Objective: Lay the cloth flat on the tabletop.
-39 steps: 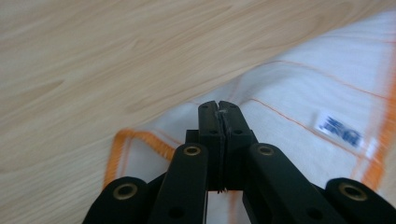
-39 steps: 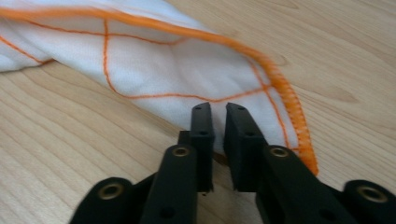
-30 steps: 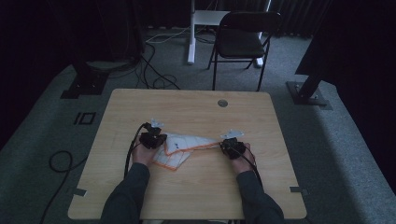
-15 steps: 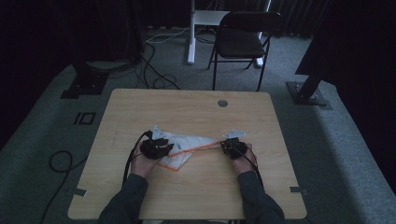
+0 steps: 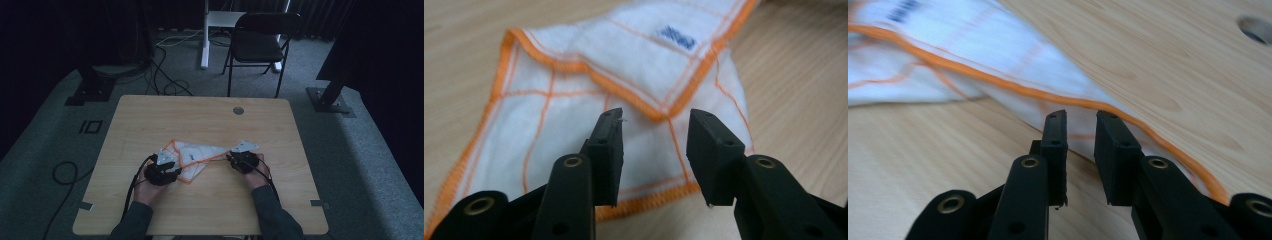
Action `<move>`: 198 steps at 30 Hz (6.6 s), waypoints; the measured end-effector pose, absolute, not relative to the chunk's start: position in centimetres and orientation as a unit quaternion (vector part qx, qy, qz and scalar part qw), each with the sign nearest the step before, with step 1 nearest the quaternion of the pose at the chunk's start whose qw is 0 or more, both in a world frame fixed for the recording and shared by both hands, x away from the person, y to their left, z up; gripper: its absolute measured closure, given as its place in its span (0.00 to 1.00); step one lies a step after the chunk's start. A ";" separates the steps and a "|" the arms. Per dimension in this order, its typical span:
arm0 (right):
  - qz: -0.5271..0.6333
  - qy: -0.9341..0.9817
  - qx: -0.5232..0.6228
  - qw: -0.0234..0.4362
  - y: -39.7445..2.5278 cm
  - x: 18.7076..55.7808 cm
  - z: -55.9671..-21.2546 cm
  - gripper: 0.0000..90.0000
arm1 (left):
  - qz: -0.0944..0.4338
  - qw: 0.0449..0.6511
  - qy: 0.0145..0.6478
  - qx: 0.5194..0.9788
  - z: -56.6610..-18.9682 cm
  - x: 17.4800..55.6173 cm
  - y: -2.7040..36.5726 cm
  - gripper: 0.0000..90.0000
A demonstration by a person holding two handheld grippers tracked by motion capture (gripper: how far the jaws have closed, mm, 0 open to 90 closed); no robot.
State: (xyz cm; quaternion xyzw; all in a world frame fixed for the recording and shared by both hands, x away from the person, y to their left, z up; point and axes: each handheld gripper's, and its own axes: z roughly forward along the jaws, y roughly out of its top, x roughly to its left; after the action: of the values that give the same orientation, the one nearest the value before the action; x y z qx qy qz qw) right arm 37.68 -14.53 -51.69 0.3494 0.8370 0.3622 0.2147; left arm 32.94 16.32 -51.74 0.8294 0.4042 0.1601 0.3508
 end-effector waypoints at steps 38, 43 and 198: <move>0.338 0.873 0.261 0.234 -5.9 39.5 -50.2 0.98 | 0.134 0.337 0.354 0.862 -53.4 31.1 13.8 0.92; 0.344 0.855 0.309 0.235 -8.1 40.6 -49.8 0.98 | 0.134 0.327 0.356 0.865 -53.2 30.8 15.2 0.93; 0.319 0.820 0.427 0.208 -16.7 37.5 -53.8 0.78 | 0.139 0.343 0.454 0.811 -53.4 27.9 21.3 0.96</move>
State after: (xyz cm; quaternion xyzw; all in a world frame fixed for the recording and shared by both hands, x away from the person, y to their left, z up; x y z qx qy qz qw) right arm 37.53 -16.68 -53.79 0.4274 0.8197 0.3193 0.2085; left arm 27.94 21.30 -53.35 0.8108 0.4538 0.1386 0.3428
